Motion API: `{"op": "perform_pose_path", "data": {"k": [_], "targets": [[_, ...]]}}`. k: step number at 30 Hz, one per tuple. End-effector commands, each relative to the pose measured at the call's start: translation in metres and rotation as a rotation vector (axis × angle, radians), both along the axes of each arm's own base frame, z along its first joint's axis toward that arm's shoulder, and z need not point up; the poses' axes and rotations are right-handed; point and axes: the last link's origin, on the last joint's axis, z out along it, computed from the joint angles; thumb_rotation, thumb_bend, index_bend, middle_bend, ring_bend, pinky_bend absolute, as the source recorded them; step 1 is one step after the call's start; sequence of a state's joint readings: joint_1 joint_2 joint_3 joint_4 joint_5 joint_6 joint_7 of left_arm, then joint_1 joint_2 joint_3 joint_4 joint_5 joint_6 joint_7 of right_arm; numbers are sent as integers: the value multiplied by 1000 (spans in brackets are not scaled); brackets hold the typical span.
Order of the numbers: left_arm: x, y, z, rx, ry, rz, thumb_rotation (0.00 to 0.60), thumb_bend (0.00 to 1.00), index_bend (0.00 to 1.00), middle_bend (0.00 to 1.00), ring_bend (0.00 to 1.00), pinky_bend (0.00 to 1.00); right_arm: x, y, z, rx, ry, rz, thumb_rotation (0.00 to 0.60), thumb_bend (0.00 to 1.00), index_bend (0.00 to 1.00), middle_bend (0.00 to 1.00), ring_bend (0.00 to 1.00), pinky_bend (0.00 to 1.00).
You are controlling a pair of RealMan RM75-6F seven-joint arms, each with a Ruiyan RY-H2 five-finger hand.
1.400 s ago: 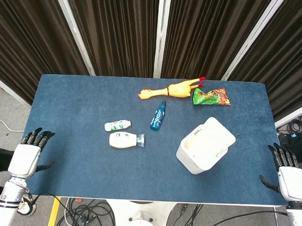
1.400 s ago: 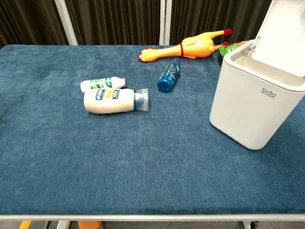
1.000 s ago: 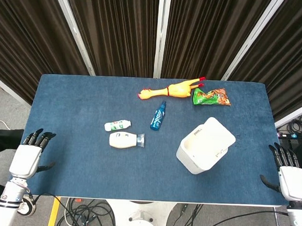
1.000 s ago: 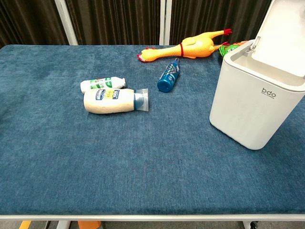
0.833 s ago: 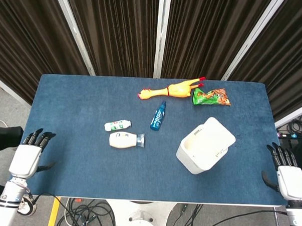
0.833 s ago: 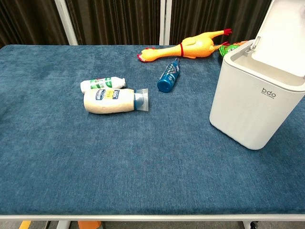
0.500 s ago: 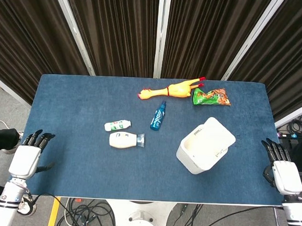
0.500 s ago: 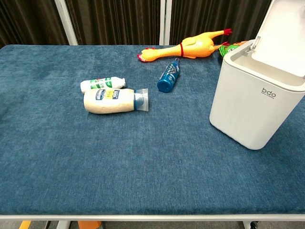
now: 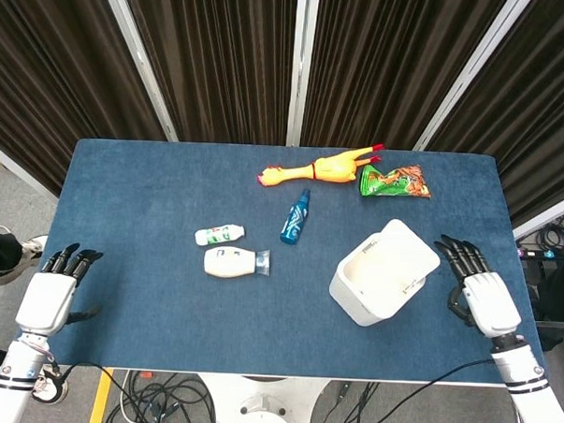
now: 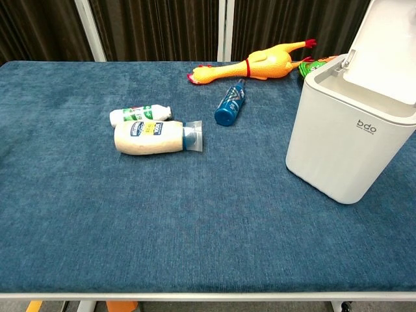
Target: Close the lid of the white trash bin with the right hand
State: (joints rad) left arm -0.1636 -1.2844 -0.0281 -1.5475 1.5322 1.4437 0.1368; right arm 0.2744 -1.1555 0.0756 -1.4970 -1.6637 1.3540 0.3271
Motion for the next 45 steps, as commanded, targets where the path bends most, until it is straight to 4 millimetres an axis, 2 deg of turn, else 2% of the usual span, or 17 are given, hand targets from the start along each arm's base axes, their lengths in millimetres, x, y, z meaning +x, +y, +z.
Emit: {"op": "perform_pose_path", "data": {"k": [1,26,36,45], "targets": [[0,1,0,-1,0,0,600,0,198,178,74,181,6,1,-2,19,10,25,600,1000,0,0,0,0],[-1,-2,0,-10,-13,8,600,0,198,178,74,181,45,23,-27,207,108,194,600,1000,0,0,0,0],[-2,-3,1,-17,-24,16,600,0,198,178,75,180,49,32,-25,244,176,217,600,1000,0,32,0,0],[-1,-3,1,-16,-25,13,600,0,198,178,75,180,48,30,-22,269,276,193,600,1000,0,72,2,0]]}}
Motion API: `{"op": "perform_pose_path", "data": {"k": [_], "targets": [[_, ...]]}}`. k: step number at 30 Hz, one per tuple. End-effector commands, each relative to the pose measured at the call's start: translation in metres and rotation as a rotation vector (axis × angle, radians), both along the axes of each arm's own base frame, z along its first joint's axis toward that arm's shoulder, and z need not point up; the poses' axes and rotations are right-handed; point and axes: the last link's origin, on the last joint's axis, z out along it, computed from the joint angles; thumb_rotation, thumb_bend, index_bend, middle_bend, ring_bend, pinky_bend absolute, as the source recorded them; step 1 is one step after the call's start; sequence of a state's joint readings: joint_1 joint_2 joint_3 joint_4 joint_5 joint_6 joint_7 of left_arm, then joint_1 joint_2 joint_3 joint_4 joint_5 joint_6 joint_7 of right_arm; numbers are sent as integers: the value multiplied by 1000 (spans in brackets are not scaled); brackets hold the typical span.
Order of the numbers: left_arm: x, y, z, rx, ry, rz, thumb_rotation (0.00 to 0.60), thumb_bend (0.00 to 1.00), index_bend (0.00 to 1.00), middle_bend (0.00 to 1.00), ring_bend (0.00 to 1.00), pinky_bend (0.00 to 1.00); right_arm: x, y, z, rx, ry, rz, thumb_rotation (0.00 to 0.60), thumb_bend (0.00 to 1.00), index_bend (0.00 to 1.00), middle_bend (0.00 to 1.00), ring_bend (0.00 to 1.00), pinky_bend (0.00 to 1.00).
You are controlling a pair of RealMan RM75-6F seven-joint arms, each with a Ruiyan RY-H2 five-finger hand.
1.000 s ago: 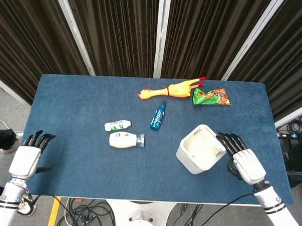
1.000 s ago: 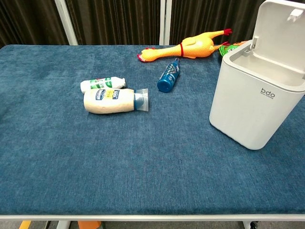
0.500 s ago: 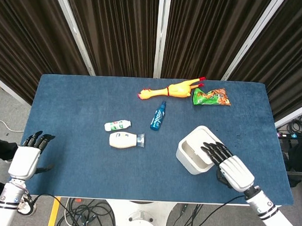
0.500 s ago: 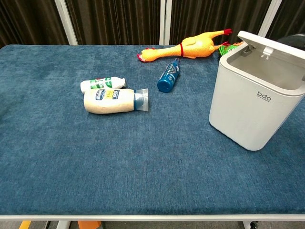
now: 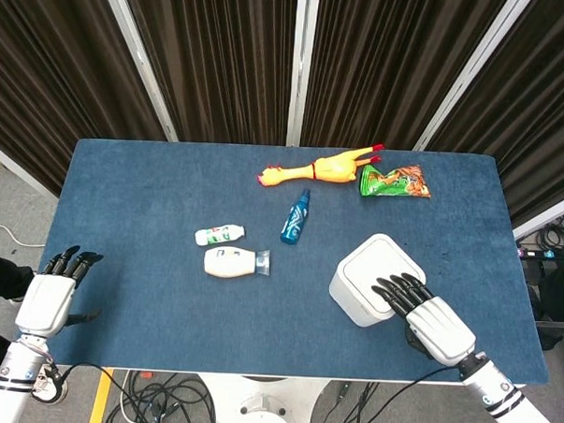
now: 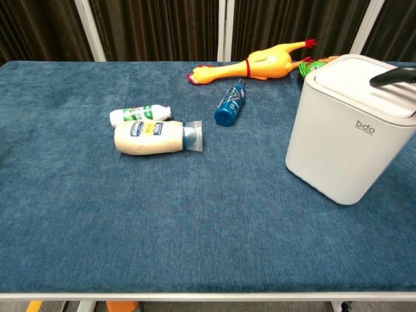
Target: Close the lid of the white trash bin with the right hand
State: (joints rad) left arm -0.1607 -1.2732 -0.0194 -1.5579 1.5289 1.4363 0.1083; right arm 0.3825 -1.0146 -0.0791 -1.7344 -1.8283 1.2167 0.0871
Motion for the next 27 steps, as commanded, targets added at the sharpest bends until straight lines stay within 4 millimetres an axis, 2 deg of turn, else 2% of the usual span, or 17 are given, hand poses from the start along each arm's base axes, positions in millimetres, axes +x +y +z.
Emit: {"op": "perform_pose_path", "data": {"k": [1,14,16,21,25,27], "targets": [[0,0,0,2,0,0,600,0,198,178,75,180,-1,-1,-1,16,39,-12,600,1000,0,78,4,0],[-1,0,1,5,-2,4,600,0,198,178,75,180,0,0,-9,38,84,-21,600,1000,0,160,89,22],[-1,0,2,7,-2,3,600,0,198,178,75,180,3,-1,-4,3,57,-7,600,1000,0,142,86,22],[-2,-1,2,8,-3,4,600,0,198,178,75,180,6,-3,22,-146,-56,25,600,1000,0,102,67,5],[-1,0,1,8,-4,3,600,0,198,178,75,180,-9,3,41,-228,-92,-18,600,1000,0,96,63,0],[-1,0,1,9,-5,4,600,0,198,178,75,180,-26,8,47,-267,-96,-69,600,1000,0,95,63,0]]}}
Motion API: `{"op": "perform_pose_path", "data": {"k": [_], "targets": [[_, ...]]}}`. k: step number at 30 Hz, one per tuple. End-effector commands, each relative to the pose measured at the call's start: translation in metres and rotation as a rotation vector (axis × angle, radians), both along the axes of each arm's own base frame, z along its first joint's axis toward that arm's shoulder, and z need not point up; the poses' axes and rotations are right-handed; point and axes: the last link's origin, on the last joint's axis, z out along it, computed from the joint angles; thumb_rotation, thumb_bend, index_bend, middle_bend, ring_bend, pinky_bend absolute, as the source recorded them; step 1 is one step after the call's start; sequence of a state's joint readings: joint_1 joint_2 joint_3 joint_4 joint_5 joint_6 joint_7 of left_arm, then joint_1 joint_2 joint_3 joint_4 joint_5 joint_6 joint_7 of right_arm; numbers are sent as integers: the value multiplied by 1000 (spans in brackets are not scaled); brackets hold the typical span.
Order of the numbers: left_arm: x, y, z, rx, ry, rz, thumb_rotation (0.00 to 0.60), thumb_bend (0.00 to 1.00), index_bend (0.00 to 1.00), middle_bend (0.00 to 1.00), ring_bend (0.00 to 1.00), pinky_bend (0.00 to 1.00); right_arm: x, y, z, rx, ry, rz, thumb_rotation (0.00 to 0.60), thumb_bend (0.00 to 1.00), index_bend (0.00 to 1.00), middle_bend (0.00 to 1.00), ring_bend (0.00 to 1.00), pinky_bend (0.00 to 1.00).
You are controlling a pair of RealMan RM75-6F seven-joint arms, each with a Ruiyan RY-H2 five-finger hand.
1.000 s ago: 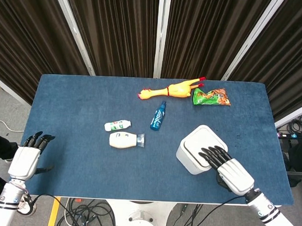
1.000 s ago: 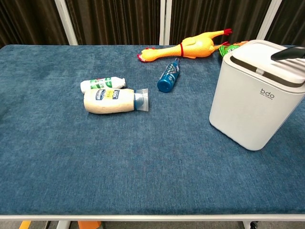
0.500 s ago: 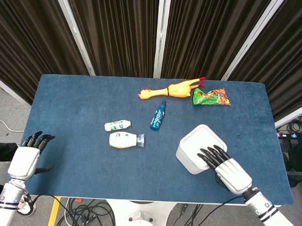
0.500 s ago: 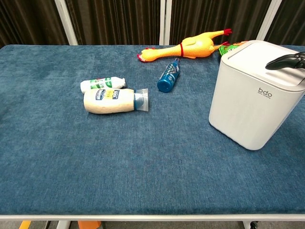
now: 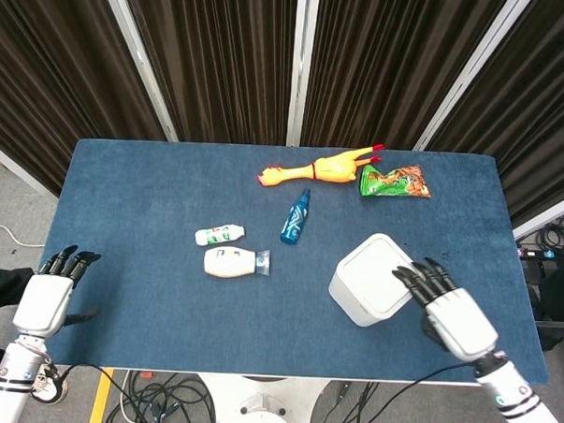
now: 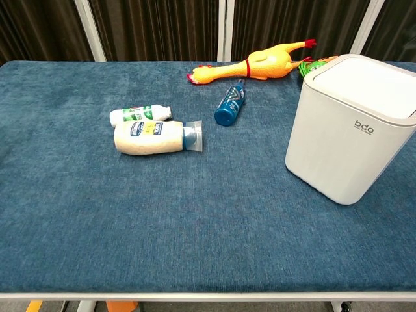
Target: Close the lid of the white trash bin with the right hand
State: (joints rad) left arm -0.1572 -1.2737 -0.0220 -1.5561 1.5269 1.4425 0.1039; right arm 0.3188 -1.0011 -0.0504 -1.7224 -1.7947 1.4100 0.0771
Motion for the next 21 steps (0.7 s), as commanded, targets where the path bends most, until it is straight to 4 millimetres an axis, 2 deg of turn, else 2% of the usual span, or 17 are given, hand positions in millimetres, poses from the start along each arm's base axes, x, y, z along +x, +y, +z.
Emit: {"op": "perform_pose_path", "data": {"k": [1,7,9,10,12,14,17,21], "targets": [[0,0,0,1,-1,1,600,0,198,178,75,180,-32,9,17,-86,-22,-95,600,1000,0,94,63,0],[3,1,2,1,3,-3,600,0,198,178,75,180,-97,27,27,-251,55,-323,600,983,0,65,27,0],[4,1,3,2,4,-4,600,0,198,178,75,180,-116,33,29,-312,109,-413,600,836,0,29,8,0],[4,1,3,1,5,-3,600,0,200,178,75,180,-121,35,29,-331,133,-448,600,682,0,11,1,0],[4,0,3,1,5,-1,600,0,201,178,75,180,-129,36,26,-362,161,-505,600,438,0,0,0,0],[3,0,2,3,3,1,600,0,202,178,75,180,-132,36,23,-377,164,-533,600,258,0,0,0,0],[2,0,0,4,1,9,600,0,202,178,75,180,-134,33,14,-359,136,-573,600,184,0,0,0,0],[1,-1,1,4,4,9,600,0,202,178,75,180,-135,29,10,-360,118,-560,600,183,0,0,0,0]]}}
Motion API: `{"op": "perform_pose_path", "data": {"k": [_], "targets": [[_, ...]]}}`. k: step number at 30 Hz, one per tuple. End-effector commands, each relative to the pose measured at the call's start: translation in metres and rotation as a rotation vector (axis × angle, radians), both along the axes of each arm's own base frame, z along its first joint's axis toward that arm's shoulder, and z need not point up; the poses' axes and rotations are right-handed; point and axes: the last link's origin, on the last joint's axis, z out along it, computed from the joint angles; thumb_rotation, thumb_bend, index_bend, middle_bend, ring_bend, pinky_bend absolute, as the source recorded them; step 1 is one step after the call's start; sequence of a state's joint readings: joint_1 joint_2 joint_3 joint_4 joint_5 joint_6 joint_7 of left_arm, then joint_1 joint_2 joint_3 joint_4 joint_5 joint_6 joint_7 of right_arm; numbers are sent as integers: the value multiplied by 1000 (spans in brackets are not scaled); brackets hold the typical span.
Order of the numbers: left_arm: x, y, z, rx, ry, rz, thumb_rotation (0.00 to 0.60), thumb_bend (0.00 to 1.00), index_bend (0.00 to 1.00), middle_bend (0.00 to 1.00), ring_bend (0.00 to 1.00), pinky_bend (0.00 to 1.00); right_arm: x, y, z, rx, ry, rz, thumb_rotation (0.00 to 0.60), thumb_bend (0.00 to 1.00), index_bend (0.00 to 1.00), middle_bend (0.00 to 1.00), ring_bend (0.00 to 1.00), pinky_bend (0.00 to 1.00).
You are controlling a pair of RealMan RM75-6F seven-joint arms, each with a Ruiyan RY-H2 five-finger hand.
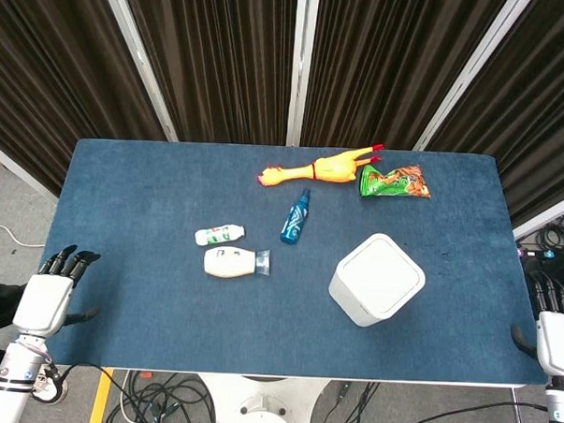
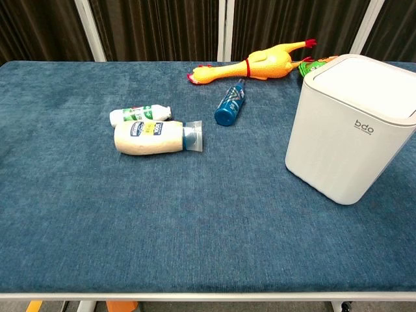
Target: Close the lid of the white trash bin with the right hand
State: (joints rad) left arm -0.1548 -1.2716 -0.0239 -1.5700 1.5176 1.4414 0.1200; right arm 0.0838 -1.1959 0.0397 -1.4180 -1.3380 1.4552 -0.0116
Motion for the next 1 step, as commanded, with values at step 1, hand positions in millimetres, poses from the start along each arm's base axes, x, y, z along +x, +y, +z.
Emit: {"op": "perform_pose_path", "data": {"k": [1], "targets": [[-1,0,1,4,0,0,600,0,201,178,75,180,0,-2,-4,-8,-16,16,600,183,0,0,0,0]]}}
